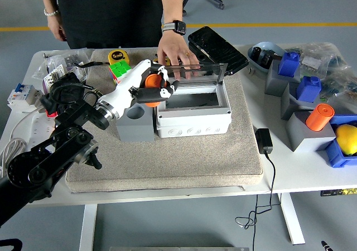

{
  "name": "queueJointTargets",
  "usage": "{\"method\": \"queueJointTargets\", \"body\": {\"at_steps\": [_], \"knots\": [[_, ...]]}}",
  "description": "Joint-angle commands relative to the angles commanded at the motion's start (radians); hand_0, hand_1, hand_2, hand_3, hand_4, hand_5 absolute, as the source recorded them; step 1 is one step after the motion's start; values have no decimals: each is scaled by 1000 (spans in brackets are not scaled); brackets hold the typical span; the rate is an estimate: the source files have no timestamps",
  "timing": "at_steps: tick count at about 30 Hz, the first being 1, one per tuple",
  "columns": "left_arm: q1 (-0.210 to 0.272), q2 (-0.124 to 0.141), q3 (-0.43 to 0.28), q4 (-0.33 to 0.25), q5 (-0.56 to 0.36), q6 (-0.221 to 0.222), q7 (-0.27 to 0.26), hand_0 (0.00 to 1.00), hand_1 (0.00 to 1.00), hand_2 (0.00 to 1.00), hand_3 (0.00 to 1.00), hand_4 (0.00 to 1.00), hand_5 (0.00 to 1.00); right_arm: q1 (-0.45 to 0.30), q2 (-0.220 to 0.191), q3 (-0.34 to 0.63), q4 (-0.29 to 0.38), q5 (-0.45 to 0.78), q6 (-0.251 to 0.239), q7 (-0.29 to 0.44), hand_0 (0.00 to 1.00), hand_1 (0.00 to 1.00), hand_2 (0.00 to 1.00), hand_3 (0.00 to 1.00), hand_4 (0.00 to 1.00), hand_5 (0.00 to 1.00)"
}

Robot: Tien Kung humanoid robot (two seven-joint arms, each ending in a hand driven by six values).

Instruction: Fetch the battery,place it into the box,close the lid of the box

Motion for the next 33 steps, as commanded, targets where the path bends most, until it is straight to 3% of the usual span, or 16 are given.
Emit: {"method": "queueJointTargets", "body": {"at_steps": [10,16,17,22,23,28,29,33], "knots": [[-132,-48,130,24,95,16,113,159,124,143,175,140,2,0,-3,1,2,1,-2,0,726,665,653,599,998,612],[-198,-94,200,90,100,35,162,142,107,136,175,162,2,0,-6,-4,2,0,-3,0,724,665,653,599,998,611],[-207,-102,209,102,104,36,173,132,105,143,187,357,2,0,-6,-5,2,0,-4,0,724,665,653,599,998,611],[-248,-142,247,165,141,44,222,132,105,143,187,357,2,3,-7,-5,4,-5,-7,1,724,665,653,599,998,611],[-256,-150,253,174,146,46,229,109,95,145,196,441,2,4,-7,-5,5,-6,-7,1,725,665,653,599,998,611],[-287,-180,272,210,177,55,249,109,95,145,196,441,2,4,-9,-6,6,-7,-9,2,725,665,653,599,998,611],[-290,-183,275,214,181,58,250,95,78,148,231,559,2,4,-9,-6,7,-8,-9,2,725,665,653,598,998,611],[-308,-201,289,238,190,61,254,95,78,148,231,559,2,3,-10,-10,7,-8,-9,2,725,665,653,598,998,611]]}}
